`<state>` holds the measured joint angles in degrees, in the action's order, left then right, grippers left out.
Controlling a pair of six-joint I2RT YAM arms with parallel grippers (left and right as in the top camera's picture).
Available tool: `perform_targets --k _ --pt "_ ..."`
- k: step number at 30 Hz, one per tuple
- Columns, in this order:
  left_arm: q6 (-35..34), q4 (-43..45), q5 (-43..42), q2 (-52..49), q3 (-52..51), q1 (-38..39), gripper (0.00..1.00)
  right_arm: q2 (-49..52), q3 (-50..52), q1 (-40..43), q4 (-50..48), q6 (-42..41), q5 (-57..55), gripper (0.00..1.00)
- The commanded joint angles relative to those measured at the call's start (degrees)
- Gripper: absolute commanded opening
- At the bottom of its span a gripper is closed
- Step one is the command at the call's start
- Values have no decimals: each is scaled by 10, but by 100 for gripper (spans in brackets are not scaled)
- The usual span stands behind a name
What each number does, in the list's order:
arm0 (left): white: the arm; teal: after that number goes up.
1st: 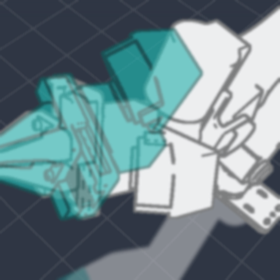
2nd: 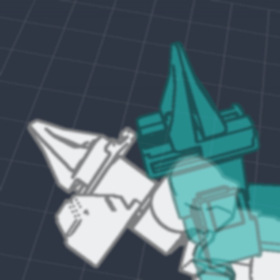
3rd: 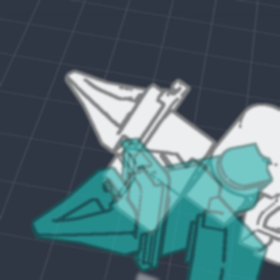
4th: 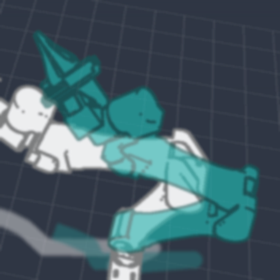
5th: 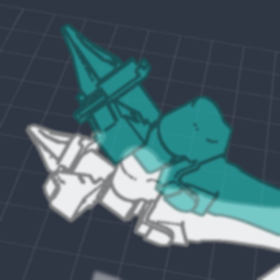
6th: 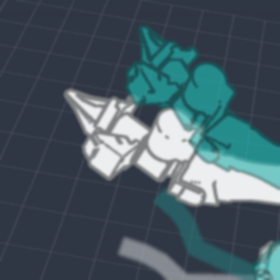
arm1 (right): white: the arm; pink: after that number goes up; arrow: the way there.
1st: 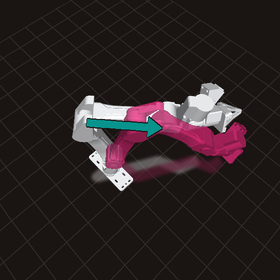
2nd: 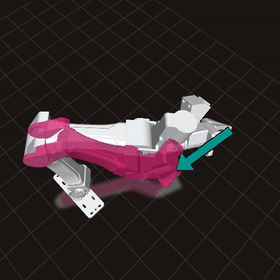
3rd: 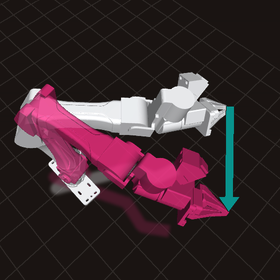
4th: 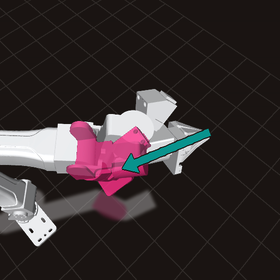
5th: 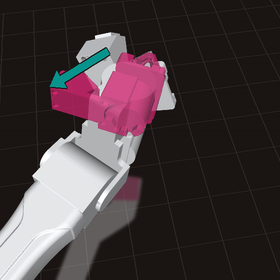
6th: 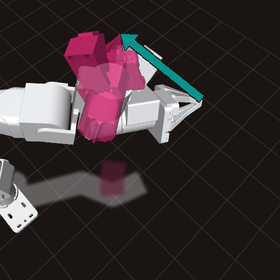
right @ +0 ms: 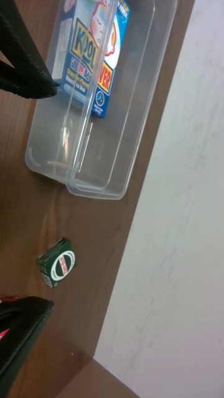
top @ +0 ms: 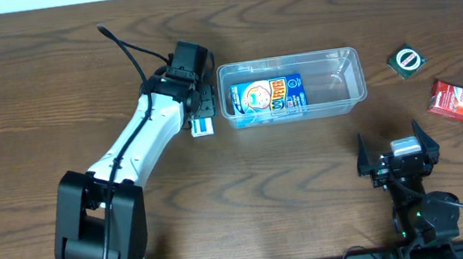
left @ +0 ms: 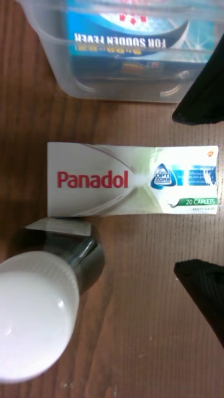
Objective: Pack container
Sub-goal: 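Move the left gripper to the white Panadol box and grasp it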
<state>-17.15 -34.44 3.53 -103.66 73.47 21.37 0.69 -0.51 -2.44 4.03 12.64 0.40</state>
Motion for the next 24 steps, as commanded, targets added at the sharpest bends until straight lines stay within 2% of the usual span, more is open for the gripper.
perform_targets --k 1,2,11,19,20,24 --pt "-7 3 1 -9 -7 -1 64 -3 2 6 2 7 0 99" --pt "-7 5 1 -10 -7 -1 61 -3 2 6 2 7 0 99" --pt "-27 20 1 -33 -8 -1 56 -3 2 6 2 7 0 99" --pt "-31 40 1 -74 -8 -1 57 -3 2 6 2 7 0 99" --pt "-31 42 1 -76 -8 -1 63 -3 2 6 2 7 0 99" --pt "-31 42 1 -77 -8 -1 65 -3 2 6 2 7 0 99"
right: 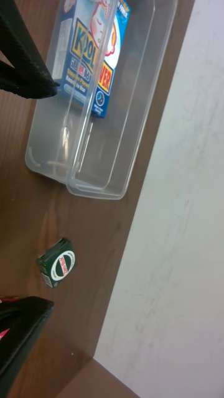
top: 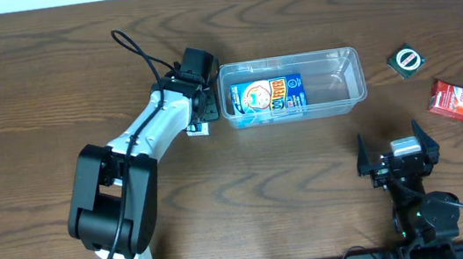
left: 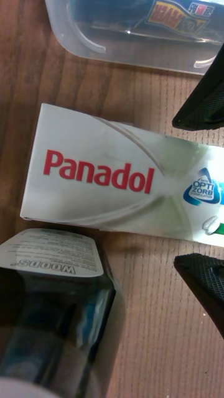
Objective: Pack container
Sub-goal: 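Move the left gripper to the white Panadol box and grasp it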
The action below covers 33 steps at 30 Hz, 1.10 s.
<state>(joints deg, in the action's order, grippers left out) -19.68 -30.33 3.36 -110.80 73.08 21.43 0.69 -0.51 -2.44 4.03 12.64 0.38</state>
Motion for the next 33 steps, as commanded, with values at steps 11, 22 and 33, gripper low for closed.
perform_targets --k 11,22,33 --pt "-5 8 3 -9 -5 -2 65 -3 2 6 2 7 0 99" --pt "21 13 3 -34 -6 -2 65 -3 2 6 2 7 0 99" --pt "21 9 3 -22 -6 -3 43 -3 2 6 2 7 0 99"
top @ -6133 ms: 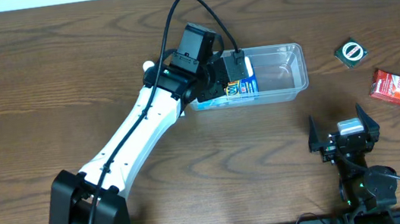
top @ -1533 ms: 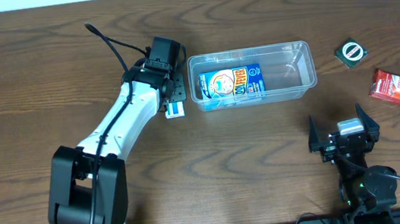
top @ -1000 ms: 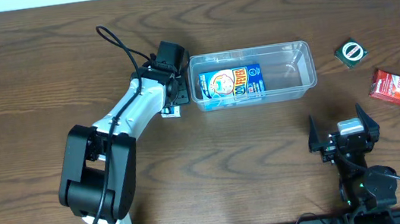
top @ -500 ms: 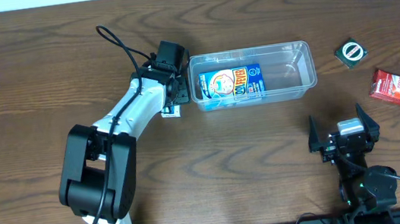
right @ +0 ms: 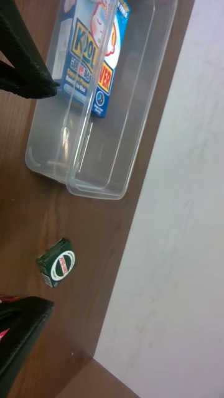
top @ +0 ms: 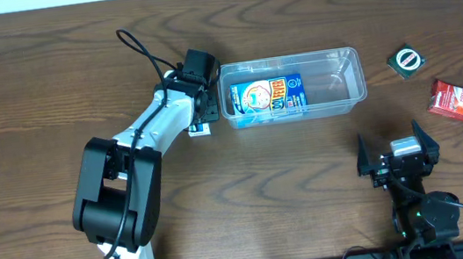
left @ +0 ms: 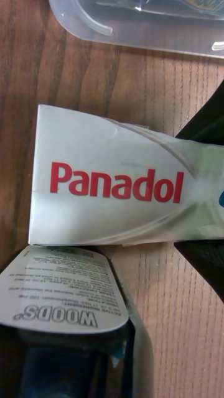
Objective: Pack container
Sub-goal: 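Move the left gripper to the white Panadol box and grasp it, then lift the Panadol box and carry it over the container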
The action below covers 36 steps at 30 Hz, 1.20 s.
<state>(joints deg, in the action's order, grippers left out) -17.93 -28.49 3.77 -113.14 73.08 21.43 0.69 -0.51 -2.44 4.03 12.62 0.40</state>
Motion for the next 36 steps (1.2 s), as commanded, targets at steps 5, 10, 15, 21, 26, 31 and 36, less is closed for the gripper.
perform_targets --k 5,10,15,21,26,31,36 --pt "3 -33 -2 33 -5 -3 43 -3 2 6 2 7 0 99" --pt "3 -74 -2 98 -5 -2 38 -3 2 6 2 7 0 99" --pt "3 -99 -21 179 -5 -1 35 -3 2 6 2 7 0 99" --pt "9 -92 -65 280 -3 -1 36 -3 2 6 2 7 0 99" --pt "149 -27 -113 338 -3 22 36 -3 2 6 2 7 0 99" --pt "294 36 -113 336 -3 82 36 -3 2 6 2 7 0 99" --pt "407 93 -113 302 -3 144 37 -3 2 6 2 7 0 99"
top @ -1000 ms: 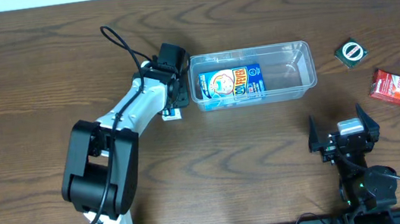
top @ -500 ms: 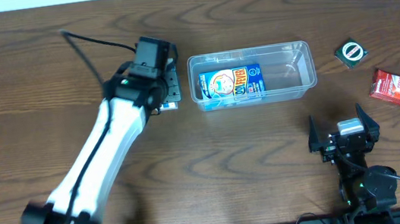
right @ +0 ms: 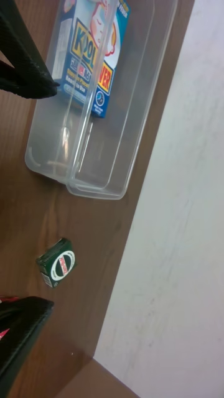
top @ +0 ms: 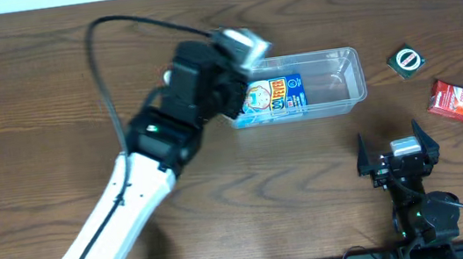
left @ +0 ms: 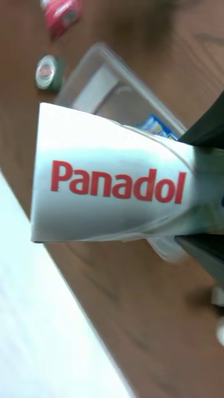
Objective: Pack container
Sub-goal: 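Lift the Panadol box and carry it over the container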
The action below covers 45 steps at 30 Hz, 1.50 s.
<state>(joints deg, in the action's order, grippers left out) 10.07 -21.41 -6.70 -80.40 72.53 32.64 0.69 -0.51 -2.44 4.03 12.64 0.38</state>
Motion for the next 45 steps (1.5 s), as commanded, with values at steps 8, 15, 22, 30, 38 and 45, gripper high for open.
perform_targets --k 8,15,22,30,38,45 --pt "221 75 -8 -118 2 58 37 -3 2 6 2 7 0 99" --pt "350 84 24 -192 2 55 37 -3 2 6 2 7 0 99" --pt "363 104 33 -224 2 28 37 -3 2 6 2 7 0 99" --pt "363 104 -3 -229 2 6 37 -3 2 6 2 7 0 99" --pt "362 103 -19 -233 2 6 37 -3 2 6 2 7 0 99" --pt "365 100 -19 -251 2 6 37 -3 2 6 2 7 0 99"
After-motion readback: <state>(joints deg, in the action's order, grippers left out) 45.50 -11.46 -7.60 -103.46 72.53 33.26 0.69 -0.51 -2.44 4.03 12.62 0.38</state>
